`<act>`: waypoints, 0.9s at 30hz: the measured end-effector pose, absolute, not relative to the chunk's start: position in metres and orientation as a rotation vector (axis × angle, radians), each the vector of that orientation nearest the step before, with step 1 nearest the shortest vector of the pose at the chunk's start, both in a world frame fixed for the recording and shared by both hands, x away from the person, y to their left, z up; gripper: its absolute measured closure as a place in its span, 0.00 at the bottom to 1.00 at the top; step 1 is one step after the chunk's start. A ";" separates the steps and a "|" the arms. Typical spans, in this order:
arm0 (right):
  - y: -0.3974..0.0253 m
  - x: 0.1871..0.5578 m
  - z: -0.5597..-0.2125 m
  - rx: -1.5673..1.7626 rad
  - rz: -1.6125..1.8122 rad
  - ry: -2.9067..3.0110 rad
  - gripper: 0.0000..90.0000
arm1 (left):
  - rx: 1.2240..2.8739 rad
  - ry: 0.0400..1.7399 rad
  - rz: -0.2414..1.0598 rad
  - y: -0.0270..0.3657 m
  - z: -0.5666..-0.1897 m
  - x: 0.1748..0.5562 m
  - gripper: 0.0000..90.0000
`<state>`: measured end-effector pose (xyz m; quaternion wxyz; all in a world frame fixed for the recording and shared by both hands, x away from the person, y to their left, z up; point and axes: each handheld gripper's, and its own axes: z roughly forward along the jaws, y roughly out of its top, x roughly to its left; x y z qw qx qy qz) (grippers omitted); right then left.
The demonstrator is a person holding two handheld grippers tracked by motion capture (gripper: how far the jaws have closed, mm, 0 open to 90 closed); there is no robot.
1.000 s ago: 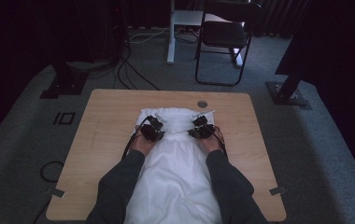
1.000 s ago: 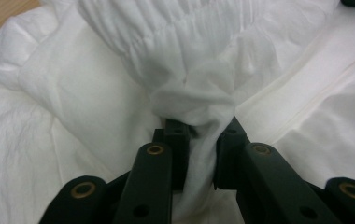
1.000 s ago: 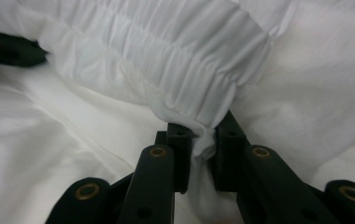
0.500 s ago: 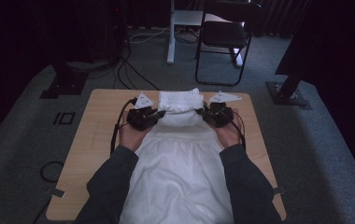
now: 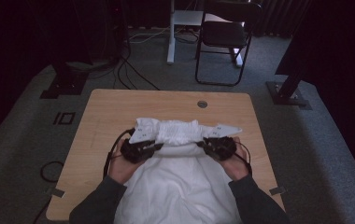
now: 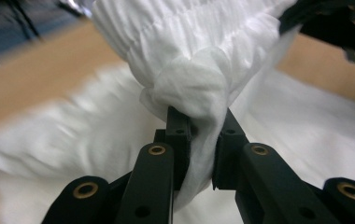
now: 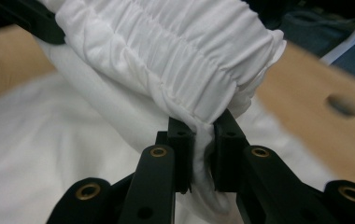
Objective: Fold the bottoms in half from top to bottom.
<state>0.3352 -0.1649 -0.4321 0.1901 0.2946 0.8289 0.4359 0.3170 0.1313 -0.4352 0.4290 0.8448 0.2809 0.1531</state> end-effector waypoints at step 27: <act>-0.150 0.378 -0.546 1.059 0.980 2.512 0.89 | 2.327 0.842 0.338 0.110 -0.538 0.361 0.89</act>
